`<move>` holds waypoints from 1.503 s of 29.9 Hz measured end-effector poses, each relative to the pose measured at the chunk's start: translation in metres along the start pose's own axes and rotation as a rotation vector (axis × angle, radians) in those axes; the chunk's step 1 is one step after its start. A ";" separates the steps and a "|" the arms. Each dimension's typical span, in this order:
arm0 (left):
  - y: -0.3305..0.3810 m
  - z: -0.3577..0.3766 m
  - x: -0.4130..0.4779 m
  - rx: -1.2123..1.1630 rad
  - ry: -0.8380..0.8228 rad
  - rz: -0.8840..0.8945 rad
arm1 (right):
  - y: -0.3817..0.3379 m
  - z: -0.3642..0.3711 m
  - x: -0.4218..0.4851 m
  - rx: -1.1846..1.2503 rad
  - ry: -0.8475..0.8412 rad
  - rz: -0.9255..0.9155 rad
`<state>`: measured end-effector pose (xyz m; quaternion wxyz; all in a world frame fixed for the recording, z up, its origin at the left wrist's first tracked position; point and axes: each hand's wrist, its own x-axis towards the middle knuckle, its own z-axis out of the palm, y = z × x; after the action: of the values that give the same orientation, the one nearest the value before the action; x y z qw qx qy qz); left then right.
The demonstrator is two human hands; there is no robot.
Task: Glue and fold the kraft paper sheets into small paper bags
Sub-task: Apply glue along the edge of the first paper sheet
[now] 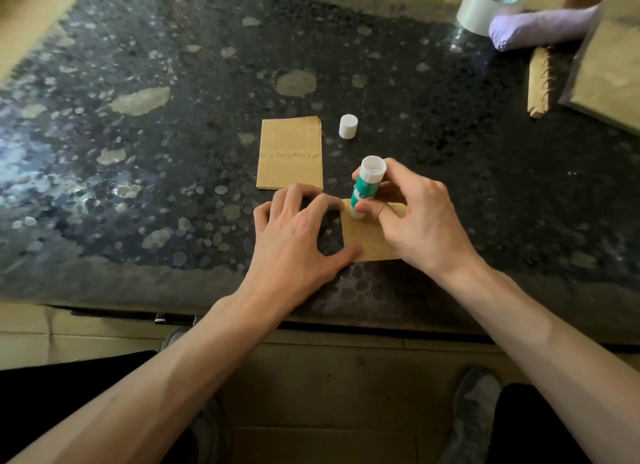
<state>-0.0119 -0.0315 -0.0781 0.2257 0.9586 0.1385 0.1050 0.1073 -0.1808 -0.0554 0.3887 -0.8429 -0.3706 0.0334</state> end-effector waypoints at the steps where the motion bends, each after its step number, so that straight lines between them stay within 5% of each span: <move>1: 0.000 0.000 0.000 0.000 -0.001 -0.001 | 0.000 0.001 0.001 -0.004 0.001 -0.001; 45: -0.002 -0.001 0.000 0.012 -0.017 -0.001 | 0.014 -0.001 0.000 -0.038 0.062 0.056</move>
<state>-0.0124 -0.0295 -0.0783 0.2210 0.9607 0.1378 0.0958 0.1161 -0.1876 -0.0643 0.3828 -0.8608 -0.3352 0.0112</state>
